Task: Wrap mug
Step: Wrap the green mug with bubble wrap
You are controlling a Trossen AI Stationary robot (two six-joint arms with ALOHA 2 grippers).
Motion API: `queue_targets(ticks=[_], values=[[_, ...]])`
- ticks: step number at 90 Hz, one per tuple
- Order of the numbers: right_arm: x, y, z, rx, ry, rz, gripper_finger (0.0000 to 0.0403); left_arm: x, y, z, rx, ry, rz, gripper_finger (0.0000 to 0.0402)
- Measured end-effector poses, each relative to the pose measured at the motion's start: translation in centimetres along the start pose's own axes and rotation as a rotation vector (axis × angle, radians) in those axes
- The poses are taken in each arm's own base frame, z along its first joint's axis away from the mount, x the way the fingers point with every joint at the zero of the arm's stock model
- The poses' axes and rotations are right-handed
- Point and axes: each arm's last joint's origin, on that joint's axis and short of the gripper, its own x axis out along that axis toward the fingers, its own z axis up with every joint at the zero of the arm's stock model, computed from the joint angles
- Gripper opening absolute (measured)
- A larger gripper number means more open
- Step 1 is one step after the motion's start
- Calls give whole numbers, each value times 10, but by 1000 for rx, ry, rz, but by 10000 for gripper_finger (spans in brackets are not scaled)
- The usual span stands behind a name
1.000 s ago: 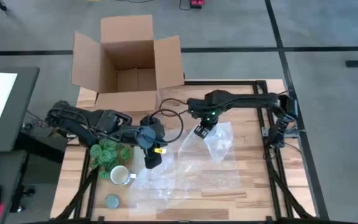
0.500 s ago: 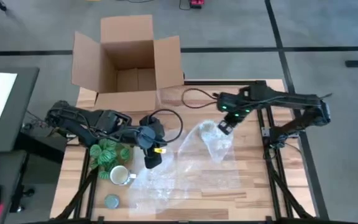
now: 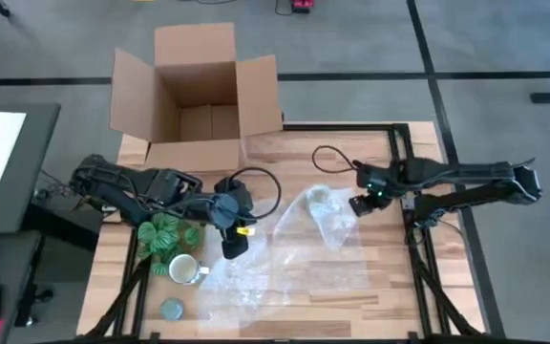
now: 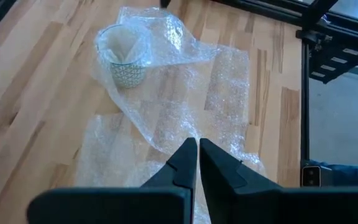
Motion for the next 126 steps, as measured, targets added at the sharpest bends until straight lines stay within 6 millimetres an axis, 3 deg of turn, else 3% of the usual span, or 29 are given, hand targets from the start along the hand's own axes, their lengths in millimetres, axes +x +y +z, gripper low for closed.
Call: queue_targets(ticks=[10,24,57,76,93,110,126], values=[[18,-10,3,90,-41,57,190,0,0,0,-4,0,0,0],[26,-12,10,134,-124,190,173,0,0,0,-22,0,-1,0],[13,2,23,111,-259,405,8,0,0,0,-26,1,-1,0],[5,12,24,105,-307,532,1,0,0,0,-26,1,-1,0],[12,24,25,86,-317,562,0,0,0,0,-23,1,-1,0],[16,47,34,1,-326,482,0,0,0,0,-22,1,-1,0],[27,72,49,-109,-240,274,0,0,0,0,-22,1,-1,0]])
